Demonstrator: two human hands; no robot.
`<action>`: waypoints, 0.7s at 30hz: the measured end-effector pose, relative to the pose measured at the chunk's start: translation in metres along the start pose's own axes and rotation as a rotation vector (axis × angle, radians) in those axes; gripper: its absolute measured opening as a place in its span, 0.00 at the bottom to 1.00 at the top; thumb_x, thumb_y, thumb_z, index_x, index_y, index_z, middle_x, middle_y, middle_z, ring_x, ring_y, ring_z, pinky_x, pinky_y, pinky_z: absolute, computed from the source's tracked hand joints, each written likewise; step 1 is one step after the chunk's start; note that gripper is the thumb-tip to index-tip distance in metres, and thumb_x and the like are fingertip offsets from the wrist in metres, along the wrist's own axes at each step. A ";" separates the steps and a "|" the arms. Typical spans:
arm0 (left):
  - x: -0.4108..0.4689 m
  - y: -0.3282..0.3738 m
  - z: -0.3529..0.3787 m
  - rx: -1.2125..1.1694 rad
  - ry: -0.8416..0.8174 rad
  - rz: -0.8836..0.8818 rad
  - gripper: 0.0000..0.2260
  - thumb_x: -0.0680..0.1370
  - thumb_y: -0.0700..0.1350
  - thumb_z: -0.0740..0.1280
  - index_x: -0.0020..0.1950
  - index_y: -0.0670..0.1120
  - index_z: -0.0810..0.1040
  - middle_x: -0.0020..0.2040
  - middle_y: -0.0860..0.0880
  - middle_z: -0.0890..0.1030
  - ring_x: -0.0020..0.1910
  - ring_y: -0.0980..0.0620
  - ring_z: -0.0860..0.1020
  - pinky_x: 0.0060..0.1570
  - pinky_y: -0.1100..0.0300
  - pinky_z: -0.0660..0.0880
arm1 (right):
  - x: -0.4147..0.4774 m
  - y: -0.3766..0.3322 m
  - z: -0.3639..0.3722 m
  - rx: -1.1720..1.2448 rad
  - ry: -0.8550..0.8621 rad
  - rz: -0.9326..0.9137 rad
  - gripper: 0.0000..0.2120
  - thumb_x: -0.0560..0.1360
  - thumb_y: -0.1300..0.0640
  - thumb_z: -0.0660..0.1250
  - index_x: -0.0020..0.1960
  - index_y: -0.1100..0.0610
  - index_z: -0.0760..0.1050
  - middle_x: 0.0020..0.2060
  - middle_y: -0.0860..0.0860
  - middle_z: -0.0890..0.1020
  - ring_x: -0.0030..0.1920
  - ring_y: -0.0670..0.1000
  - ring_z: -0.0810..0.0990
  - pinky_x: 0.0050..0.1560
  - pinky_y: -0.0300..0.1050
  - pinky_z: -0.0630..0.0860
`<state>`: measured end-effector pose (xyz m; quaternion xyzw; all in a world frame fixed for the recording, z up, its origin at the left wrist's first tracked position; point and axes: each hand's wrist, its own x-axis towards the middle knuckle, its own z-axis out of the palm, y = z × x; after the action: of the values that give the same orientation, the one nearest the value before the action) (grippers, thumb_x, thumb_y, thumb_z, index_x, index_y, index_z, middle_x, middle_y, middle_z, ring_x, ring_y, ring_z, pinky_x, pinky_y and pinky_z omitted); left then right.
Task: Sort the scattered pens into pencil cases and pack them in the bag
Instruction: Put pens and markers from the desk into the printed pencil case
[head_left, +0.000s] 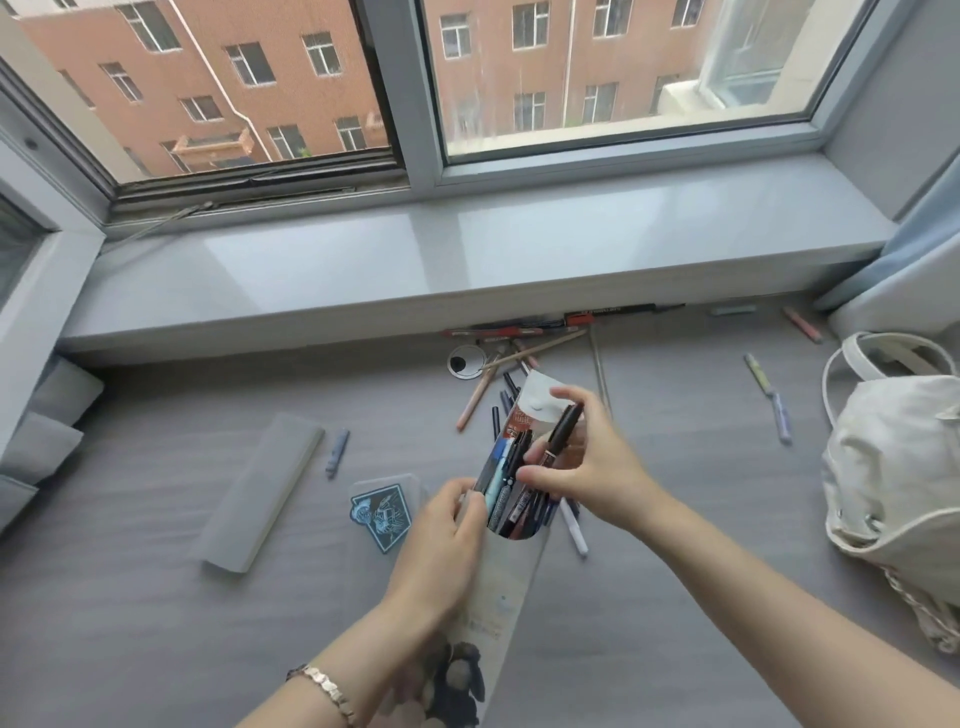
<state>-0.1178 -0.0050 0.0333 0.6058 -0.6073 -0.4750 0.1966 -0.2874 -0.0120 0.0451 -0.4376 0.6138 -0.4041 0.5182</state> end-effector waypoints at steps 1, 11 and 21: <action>-0.002 -0.001 -0.001 -0.001 0.004 -0.004 0.10 0.79 0.45 0.57 0.48 0.53 0.77 0.43 0.54 0.83 0.46 0.56 0.79 0.49 0.57 0.73 | -0.002 0.001 0.000 -0.040 -0.004 -0.051 0.32 0.63 0.64 0.76 0.56 0.42 0.64 0.41 0.50 0.81 0.37 0.45 0.81 0.38 0.38 0.78; -0.019 -0.002 0.000 -0.041 -0.009 0.055 0.10 0.77 0.48 0.57 0.47 0.51 0.78 0.41 0.51 0.83 0.44 0.51 0.80 0.48 0.57 0.74 | -0.019 0.023 -0.002 -0.892 0.064 -0.511 0.38 0.70 0.31 0.55 0.72 0.53 0.61 0.61 0.51 0.76 0.63 0.48 0.64 0.64 0.39 0.53; -0.021 -0.012 -0.003 0.078 0.000 0.037 0.10 0.79 0.45 0.57 0.53 0.51 0.77 0.44 0.54 0.83 0.48 0.54 0.79 0.51 0.57 0.73 | -0.029 0.013 -0.015 -0.779 0.160 -0.470 0.13 0.74 0.57 0.62 0.52 0.62 0.79 0.47 0.55 0.84 0.49 0.54 0.81 0.52 0.49 0.78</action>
<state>-0.1042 0.0156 0.0320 0.6014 -0.6365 -0.4473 0.1817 -0.3014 0.0205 0.0428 -0.6944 0.6422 -0.2823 0.1603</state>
